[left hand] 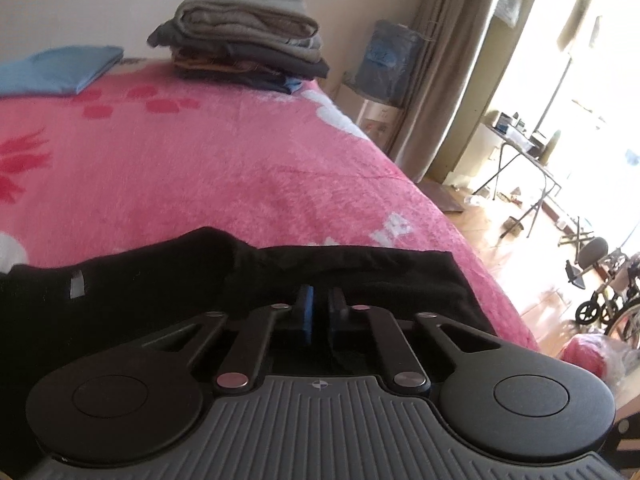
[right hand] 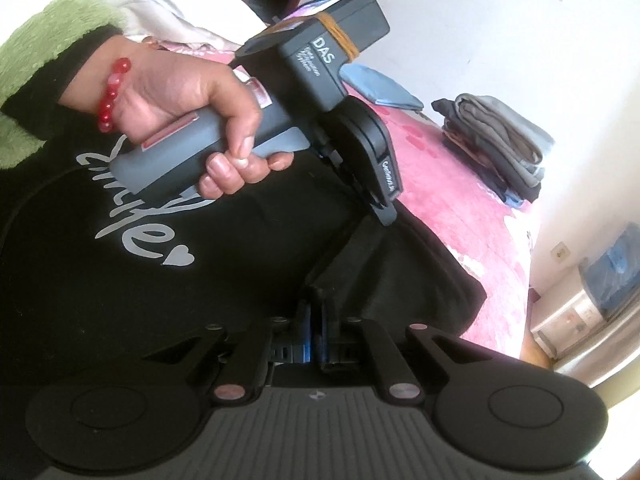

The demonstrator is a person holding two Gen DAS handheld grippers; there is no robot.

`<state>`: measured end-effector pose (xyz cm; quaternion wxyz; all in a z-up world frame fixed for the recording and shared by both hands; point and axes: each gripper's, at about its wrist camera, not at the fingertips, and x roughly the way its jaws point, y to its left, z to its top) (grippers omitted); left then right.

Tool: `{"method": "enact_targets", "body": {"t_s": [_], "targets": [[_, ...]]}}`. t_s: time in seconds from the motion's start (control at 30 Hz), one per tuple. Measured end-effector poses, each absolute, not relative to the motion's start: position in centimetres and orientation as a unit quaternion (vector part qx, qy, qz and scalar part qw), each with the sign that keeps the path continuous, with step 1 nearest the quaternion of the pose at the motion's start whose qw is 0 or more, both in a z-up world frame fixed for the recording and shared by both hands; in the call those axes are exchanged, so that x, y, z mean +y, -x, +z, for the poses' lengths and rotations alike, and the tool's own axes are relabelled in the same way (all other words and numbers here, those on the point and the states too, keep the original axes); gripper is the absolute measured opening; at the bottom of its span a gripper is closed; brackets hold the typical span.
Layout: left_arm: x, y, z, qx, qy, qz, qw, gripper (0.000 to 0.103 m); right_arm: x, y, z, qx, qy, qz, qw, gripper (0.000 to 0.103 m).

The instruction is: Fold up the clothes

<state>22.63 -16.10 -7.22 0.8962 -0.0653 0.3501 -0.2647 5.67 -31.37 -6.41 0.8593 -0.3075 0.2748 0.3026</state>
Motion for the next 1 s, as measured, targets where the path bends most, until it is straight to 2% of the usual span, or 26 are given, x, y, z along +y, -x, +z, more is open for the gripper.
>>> {"method": "enact_targets", "body": {"t_s": [0.3,0.43,1.0], "targets": [[-14.0,-21.4,-4.5,0.324,0.114,-0.274,0.898,0.0,-32.2,-4.7,-4.3,0.249,0.301,0.294,0.872,0.003],[-12.2,-20.9,-4.2,0.34,0.136,-0.262,0.893,0.0,-32.0,-3.9,-3.7,0.239,0.306,0.307,0.869,0.003],[-10.0,-19.5,-5.0,0.374,0.088,-0.195,0.902,0.0,-29.3,-2.7,-4.5,0.252,0.303,0.351,0.849,0.004]]}}
